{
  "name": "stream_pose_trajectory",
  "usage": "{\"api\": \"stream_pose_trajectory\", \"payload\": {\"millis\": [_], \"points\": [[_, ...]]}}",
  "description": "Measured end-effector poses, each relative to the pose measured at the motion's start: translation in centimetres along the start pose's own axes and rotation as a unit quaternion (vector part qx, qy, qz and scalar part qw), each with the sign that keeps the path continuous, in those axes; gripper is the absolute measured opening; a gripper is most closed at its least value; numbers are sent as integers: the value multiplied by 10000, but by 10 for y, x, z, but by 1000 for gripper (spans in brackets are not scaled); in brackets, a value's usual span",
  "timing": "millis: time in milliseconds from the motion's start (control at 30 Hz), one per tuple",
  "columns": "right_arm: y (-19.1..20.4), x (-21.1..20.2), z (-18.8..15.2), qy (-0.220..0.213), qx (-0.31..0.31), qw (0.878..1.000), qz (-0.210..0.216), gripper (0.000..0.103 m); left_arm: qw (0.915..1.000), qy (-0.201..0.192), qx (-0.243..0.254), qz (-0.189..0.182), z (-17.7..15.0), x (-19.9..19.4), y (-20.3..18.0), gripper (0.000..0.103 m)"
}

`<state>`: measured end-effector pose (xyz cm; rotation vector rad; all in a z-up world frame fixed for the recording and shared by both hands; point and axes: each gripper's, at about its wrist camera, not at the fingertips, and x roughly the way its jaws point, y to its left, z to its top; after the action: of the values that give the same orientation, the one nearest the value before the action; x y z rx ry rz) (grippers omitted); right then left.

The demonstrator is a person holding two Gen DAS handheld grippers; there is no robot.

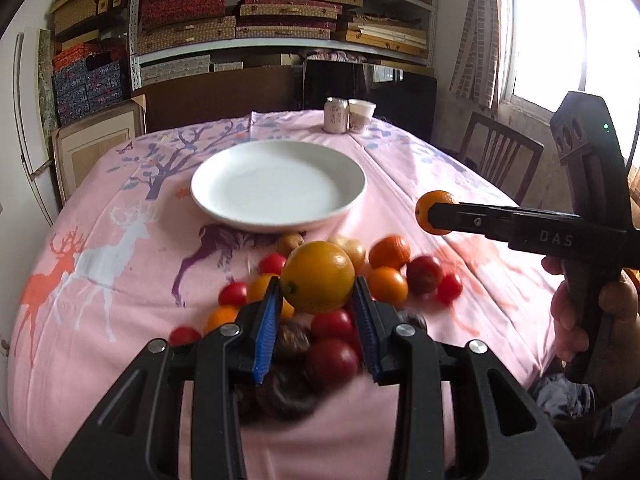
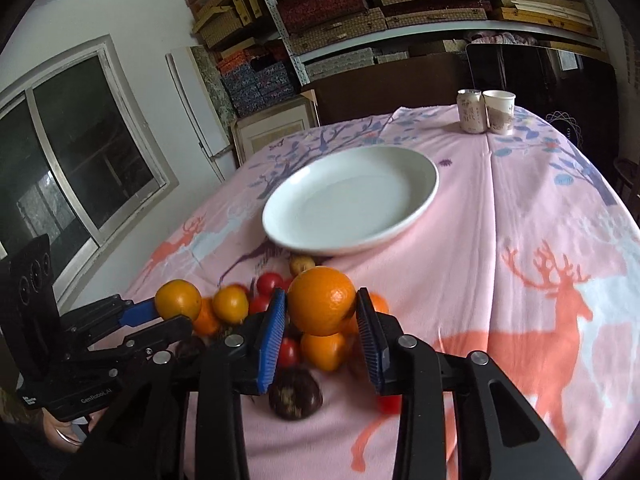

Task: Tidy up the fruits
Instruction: 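Carry both fruits onto the white plate and open both tools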

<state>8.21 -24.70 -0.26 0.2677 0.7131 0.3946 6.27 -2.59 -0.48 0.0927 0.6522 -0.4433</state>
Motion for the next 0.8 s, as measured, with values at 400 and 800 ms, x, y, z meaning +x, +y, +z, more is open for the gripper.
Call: {"api": "stream_pose_trajectory", "payload": {"millis": [400,800], "points": [[-44,113,85,660,803,9945,-129,36,9895,1270,-679,-74,90,153,53,35],[-31,67,62,291,426,9981,-339,51,9960,641,-622,20,71,79,52,79]]}}
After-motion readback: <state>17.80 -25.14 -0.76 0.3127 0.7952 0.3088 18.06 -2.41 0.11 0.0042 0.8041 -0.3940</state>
